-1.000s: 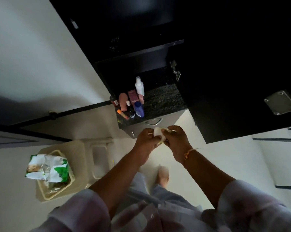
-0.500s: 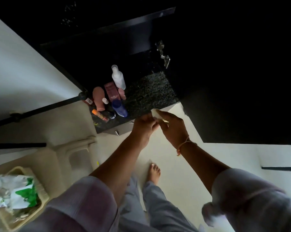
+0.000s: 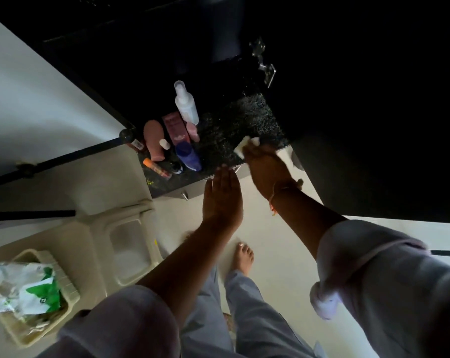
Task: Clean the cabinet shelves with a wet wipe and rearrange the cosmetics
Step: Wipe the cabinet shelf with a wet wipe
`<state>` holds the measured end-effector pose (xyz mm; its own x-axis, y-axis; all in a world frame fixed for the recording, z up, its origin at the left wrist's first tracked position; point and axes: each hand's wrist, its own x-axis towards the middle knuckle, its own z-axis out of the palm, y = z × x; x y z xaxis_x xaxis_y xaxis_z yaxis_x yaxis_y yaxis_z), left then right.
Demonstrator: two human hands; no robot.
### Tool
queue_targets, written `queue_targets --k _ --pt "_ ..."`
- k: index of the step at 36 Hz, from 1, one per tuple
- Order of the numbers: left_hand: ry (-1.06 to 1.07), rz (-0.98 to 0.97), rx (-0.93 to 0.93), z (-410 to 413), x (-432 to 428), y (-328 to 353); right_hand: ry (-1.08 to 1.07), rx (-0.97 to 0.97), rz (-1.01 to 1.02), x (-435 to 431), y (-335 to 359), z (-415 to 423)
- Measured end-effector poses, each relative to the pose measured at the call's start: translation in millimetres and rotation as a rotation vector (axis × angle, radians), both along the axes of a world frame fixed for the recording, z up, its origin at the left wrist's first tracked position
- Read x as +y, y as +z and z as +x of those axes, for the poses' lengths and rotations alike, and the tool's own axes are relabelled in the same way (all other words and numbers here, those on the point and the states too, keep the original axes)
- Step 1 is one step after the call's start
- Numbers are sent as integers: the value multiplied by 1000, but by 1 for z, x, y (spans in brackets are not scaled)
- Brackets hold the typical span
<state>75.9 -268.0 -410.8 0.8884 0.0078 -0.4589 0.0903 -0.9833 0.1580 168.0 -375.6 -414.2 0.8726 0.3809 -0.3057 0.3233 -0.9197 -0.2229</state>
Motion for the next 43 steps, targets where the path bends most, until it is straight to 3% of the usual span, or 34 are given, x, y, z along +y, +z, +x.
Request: queue_targets --k 5,10,14,17,22,26,28,31,36,43 --pt "-41 -52 38 1 8 -1 210 12 16 -12 -3 -4" --pt "-66 -90 111 8 14 3 -157 -6 -73 -27 0 13" --pt "-64 -112 136 14 17 6 -320 -110 -174 -21 6 11" --pt "-42 -162 133 17 22 8 -453 -123 -104 -9 -1 3" --pt "-12 -245 117 18 28 10 -280 -21 176 20 -7 -14" --pt "-27 -227 115 19 28 9 -122 -72 29 4 -2 -16" --pt "-23 -227 112 19 28 9 -227 -135 -7 -8 1 -10" --pt "-7 -237 101 17 28 10 -442 -50 -68 -12 15 -2" --pt "3 -235 119 19 27 9 -506 -90 -51 -2 7 6" --pt "12 -232 119 21 25 7 -385 -146 -113 12 -9 35"
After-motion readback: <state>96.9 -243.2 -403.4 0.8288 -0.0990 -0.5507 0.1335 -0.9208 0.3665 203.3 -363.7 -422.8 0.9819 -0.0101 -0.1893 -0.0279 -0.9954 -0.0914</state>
